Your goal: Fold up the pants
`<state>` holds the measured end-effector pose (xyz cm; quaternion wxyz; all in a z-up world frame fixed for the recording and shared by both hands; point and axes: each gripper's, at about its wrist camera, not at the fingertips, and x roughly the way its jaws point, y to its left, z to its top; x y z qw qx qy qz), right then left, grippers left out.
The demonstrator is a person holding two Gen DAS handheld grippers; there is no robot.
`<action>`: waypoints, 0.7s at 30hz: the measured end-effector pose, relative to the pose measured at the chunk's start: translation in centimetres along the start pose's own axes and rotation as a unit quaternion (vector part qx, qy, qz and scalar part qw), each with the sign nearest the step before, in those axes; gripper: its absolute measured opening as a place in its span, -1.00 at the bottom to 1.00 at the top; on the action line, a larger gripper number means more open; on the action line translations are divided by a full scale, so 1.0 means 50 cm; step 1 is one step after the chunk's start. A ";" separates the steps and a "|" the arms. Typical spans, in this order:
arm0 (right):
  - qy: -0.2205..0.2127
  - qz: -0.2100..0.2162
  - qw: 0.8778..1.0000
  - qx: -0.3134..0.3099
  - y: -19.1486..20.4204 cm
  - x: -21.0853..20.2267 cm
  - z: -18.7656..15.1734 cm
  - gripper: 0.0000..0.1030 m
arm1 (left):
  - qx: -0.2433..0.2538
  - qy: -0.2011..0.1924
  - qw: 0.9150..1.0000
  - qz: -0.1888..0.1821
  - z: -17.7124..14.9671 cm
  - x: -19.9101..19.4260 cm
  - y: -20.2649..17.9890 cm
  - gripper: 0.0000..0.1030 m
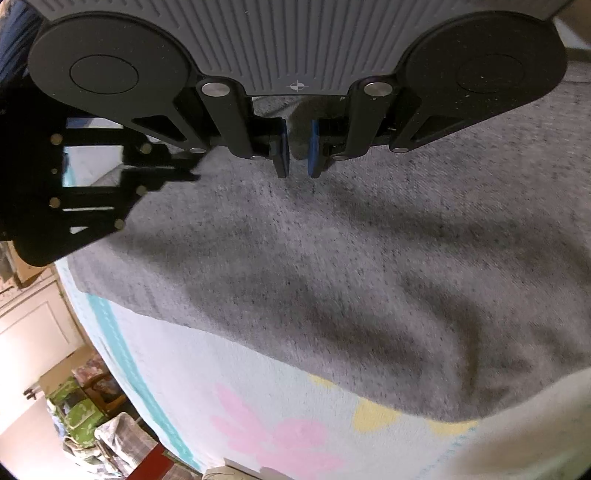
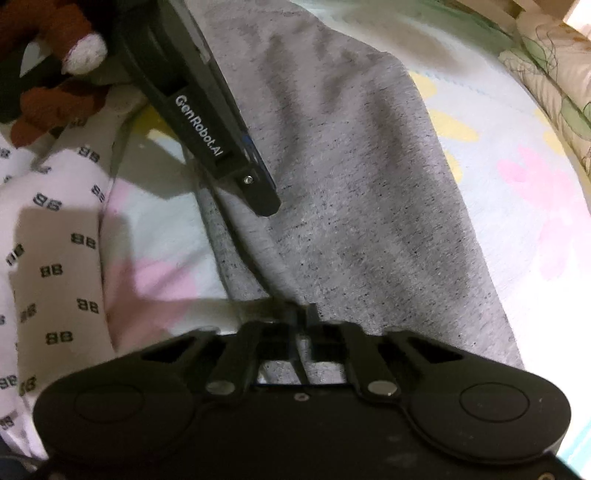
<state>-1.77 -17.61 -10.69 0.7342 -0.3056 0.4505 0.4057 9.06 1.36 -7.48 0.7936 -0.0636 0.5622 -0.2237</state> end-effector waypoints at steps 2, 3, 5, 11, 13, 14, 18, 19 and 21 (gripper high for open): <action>-0.003 0.019 1.000 0.006 -0.006 -0.011 0.000 -0.93 | 0.008 -0.012 1.000 0.000 0.001 -0.014 -0.003 -0.78; -0.004 0.030 0.999 0.008 -0.008 -0.018 0.001 -0.93 | 0.011 -0.015 1.000 0.001 0.001 -0.017 -0.003 -0.78; -0.001 0.046 0.999 0.011 -0.007 -0.025 -0.004 -0.93 | 0.013 -0.011 1.000 0.007 -0.004 -0.012 0.003 -0.78; 0.024 0.042 0.999 -0.021 0.017 0.002 0.003 -0.79 | 0.011 0.006 1.000 0.007 -0.013 -0.004 0.014 -0.78; 0.004 0.052 0.998 0.017 -0.009 -0.017 0.009 -0.79 | 0.020 0.008 1.000 0.007 -0.003 -0.015 0.016 -0.78; -0.011 0.057 0.997 0.043 -0.029 -0.031 0.011 -0.77 | 0.030 0.005 0.999 0.013 0.003 -0.020 0.014 -0.78; -0.087 0.040 0.985 0.143 -0.121 -0.069 0.019 -0.56 | 0.038 -0.021 0.998 0.033 0.030 -0.035 0.026 -0.77; -0.106 0.029 0.981 0.161 -0.144 -0.070 0.022 -0.47 | 0.032 -0.032 0.998 0.038 0.039 -0.039 0.032 -0.77; -0.132 0.022 0.973 0.191 -0.185 -0.061 0.030 -0.41 | 0.017 -0.049 0.998 0.047 0.049 -0.043 0.051 -0.77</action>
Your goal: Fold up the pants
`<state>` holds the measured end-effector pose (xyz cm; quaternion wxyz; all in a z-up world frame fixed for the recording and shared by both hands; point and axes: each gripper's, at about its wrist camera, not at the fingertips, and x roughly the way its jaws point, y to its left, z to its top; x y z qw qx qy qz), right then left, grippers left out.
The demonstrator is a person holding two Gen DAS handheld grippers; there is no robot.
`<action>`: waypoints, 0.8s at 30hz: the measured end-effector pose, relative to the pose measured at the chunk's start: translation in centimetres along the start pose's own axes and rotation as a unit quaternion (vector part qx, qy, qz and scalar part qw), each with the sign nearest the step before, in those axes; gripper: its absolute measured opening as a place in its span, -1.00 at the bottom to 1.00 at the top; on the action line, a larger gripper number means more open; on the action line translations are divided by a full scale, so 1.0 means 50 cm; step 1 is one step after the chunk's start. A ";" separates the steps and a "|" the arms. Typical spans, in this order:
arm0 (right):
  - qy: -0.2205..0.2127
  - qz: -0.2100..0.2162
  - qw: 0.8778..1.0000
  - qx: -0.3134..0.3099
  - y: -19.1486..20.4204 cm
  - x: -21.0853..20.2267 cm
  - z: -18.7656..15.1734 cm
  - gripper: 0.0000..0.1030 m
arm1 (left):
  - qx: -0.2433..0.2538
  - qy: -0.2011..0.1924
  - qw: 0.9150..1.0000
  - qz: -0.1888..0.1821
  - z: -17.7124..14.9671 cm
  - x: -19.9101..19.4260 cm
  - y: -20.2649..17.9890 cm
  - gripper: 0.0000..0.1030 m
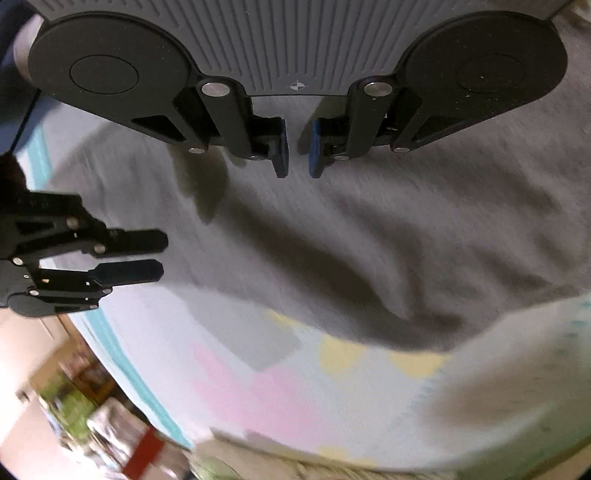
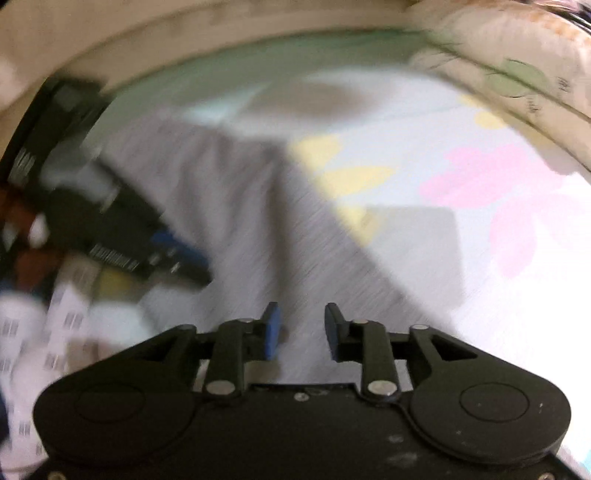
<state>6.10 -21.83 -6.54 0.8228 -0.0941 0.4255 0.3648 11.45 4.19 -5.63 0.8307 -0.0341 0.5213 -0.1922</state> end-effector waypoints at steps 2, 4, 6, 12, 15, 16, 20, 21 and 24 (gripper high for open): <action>-0.019 -0.001 1.000 0.018 -0.027 0.017 0.020 -0.36 | -0.014 0.002 1.000 0.005 -0.001 0.010 0.014 -0.77; -0.030 0.001 0.999 0.015 -0.046 0.038 0.042 -0.26 | -0.017 0.020 1.000 0.008 -0.014 0.029 0.022 -0.78; -0.035 0.012 0.999 0.006 -0.054 0.062 0.062 -0.09 | -0.009 0.015 1.000 0.004 -0.027 0.032 0.022 -0.77; -0.017 0.072 0.997 -0.017 -0.076 0.147 0.101 0.01 | -0.006 0.027 1.000 -0.011 -0.005 0.015 0.035 -0.77; -0.012 0.100 0.994 -0.028 -0.083 0.177 0.110 -0.05 | 0.022 0.000 1.000 0.008 0.024 -0.007 0.024 -0.77; -0.014 0.111 0.993 -0.028 -0.083 0.182 0.111 -0.49 | 0.027 -0.011 0.999 0.014 0.037 -0.017 0.024 -0.77; -0.030 0.115 0.992 -0.050 -0.051 0.167 0.099 -0.93 | 0.025 -0.065 0.997 0.026 0.098 -0.052 0.028 -0.76; -0.033 0.112 0.991 -0.060 -0.038 0.160 0.092 -0.93 | 0.021 -0.078 0.996 0.030 0.113 -0.058 0.027 -0.76; -0.038 0.104 0.990 -0.086 -0.003 0.141 0.069 -0.93 | 0.013 -0.099 0.994 0.042 0.156 -0.053 0.029 -0.68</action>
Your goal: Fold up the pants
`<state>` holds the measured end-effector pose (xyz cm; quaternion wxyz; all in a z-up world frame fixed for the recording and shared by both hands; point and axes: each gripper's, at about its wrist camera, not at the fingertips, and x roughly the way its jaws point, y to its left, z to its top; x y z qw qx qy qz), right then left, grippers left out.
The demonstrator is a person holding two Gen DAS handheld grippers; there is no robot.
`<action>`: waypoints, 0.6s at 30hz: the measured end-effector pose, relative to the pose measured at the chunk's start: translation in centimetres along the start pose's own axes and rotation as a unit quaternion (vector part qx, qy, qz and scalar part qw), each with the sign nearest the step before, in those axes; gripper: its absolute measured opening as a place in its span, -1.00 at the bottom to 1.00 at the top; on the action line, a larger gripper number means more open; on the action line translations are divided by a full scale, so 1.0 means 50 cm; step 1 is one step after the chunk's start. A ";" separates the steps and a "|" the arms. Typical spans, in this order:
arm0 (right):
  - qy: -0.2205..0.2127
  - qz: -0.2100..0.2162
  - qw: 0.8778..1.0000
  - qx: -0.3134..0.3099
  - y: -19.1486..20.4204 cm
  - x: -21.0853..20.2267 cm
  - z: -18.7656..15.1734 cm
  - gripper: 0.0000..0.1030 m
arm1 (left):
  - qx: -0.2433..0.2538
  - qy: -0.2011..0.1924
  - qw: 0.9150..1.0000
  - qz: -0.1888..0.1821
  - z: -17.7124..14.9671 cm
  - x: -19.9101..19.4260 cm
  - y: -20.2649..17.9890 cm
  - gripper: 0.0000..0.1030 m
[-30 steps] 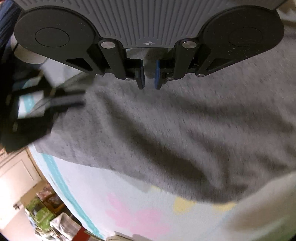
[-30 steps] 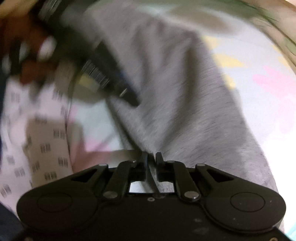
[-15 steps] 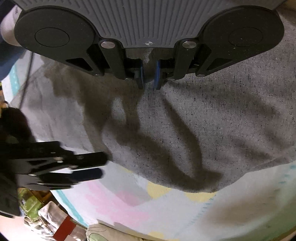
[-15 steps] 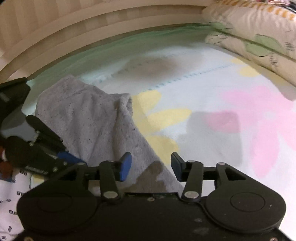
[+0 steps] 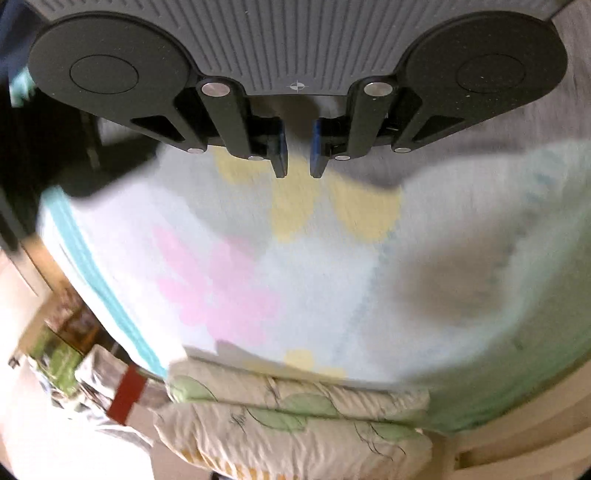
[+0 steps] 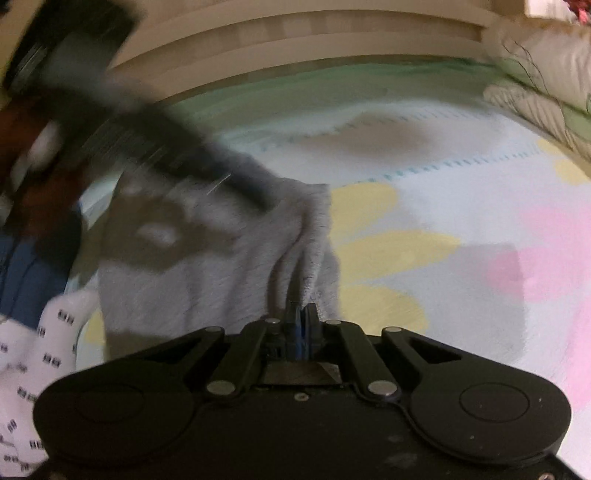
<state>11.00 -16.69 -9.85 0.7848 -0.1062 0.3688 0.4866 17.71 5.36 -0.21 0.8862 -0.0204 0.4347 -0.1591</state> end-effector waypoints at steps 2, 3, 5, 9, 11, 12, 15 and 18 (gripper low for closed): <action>-0.001 -0.010 1.000 -0.015 0.028 -0.003 -0.011 -0.93 | -0.002 -0.004 1.000 0.008 0.017 0.016 -0.009 -0.51; -0.002 -0.015 1.000 -0.021 0.038 -0.012 -0.018 -0.93 | 0.000 -0.002 1.000 0.011 0.020 0.024 -0.007 -0.51; -0.005 -0.033 0.999 -0.037 0.063 -0.014 -0.030 -0.93 | 0.008 0.016 1.000 0.019 0.023 0.051 -0.012 -0.51; 0.012 -0.041 0.997 -0.058 0.095 -0.001 -0.046 -0.91 | 0.035 0.054 0.997 0.049 0.005 0.091 -0.008 -0.51; 0.017 -0.040 0.997 -0.065 0.100 -0.001 -0.053 -0.89 | 0.034 0.073 0.993 0.081 -0.019 0.102 0.004 -0.51; 0.017 -0.040 0.997 -0.065 0.103 -0.006 -0.055 -0.88 | 0.031 0.078 0.992 0.091 -0.034 0.102 0.012 -0.51; 0.009 -0.034 0.998 -0.050 0.092 -0.013 -0.045 -0.79 | 0.020 0.079 0.992 0.093 -0.067 0.099 0.036 -0.51; -0.018 -0.027 0.999 0.000 0.052 -0.047 -0.026 -0.79 | 0.020 0.066 0.993 0.093 -0.080 0.083 0.038 -0.51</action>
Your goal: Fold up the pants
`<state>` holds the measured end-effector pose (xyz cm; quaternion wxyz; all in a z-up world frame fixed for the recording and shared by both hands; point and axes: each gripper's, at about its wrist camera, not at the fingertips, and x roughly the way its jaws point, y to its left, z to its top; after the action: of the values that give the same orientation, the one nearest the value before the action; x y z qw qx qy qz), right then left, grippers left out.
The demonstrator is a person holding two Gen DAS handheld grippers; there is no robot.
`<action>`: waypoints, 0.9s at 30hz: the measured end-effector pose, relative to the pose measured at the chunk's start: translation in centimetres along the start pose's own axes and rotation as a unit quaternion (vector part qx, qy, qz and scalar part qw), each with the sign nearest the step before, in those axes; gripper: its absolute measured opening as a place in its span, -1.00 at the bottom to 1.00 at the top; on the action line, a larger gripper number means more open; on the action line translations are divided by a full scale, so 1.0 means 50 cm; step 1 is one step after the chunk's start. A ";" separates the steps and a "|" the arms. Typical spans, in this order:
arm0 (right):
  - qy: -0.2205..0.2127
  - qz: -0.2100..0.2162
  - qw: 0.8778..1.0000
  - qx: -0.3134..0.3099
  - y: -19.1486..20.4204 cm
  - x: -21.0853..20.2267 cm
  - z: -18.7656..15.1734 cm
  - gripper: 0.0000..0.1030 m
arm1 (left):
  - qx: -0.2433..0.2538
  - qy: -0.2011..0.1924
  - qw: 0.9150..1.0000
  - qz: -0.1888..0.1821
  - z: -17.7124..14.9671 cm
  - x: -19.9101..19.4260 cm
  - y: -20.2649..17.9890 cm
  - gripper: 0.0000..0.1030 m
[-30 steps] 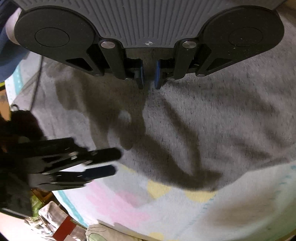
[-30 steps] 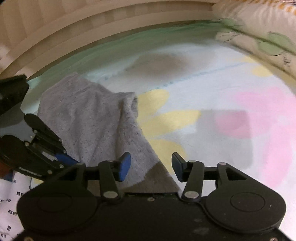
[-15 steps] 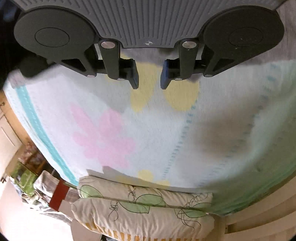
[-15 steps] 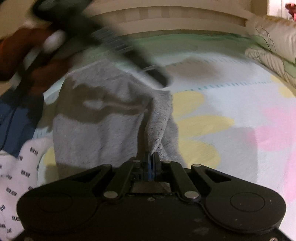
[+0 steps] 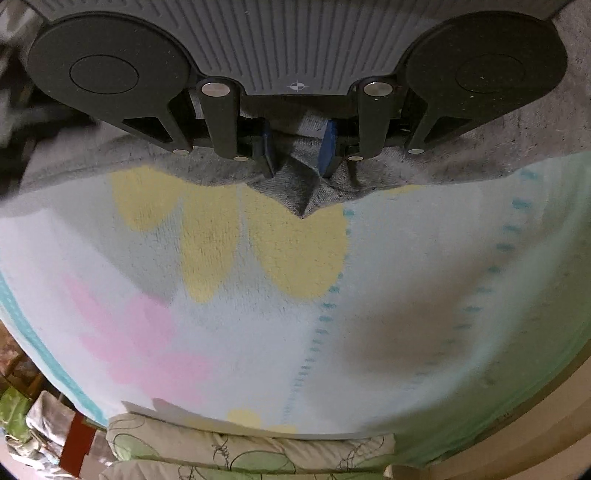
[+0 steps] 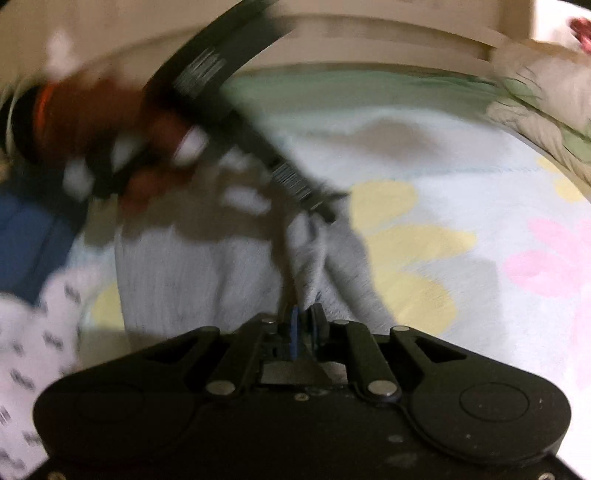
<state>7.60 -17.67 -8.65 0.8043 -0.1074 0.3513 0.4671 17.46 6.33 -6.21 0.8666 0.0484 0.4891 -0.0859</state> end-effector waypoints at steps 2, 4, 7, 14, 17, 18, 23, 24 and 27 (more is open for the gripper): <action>-0.023 0.001 0.999 0.048 -0.044 -0.012 0.019 -0.76 | -0.008 -0.008 1.000 0.000 -0.003 -0.004 0.002 -0.51; -0.032 -0.004 0.996 0.085 -0.085 -0.015 0.037 -0.69 | -0.019 -0.015 1.000 -0.002 -0.013 -0.009 0.007 -0.51; -0.010 -0.011 0.995 0.097 -0.132 0.017 0.057 -0.63 | -0.027 -0.020 0.999 -0.006 -0.017 -0.013 0.006 -0.51; 0.021 0.038 0.983 0.176 -0.227 0.108 0.072 -0.57 | -0.037 -0.023 0.999 -0.020 -0.027 -0.019 0.025 -0.51; 0.035 0.070 0.982 0.171 -0.225 0.129 0.074 -0.37 | -0.044 -0.024 0.998 -0.026 -0.027 -0.020 0.032 -0.51; 0.037 0.081 0.982 0.167 -0.222 0.128 0.072 -0.29 | -0.046 -0.024 0.998 -0.028 -0.028 -0.020 0.034 -0.51; 0.051 0.085 0.985 0.142 -0.195 0.128 0.062 -0.12 | -0.049 -0.029 0.998 -0.032 -0.026 -0.020 0.036 -0.52; 0.051 0.085 0.984 0.146 -0.198 0.129 0.062 -0.12 | -0.051 -0.031 0.998 -0.033 -0.027 -0.021 0.037 -0.52; 0.062 0.100 0.982 0.147 -0.199 0.146 0.059 -0.87 | -0.061 -0.048 0.996 -0.035 -0.023 -0.034 0.042 -0.52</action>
<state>19.54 -16.64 -12.90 0.7371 0.0191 0.4739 0.4814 16.05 8.76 -5.34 0.8871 -0.0255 0.4523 -0.0883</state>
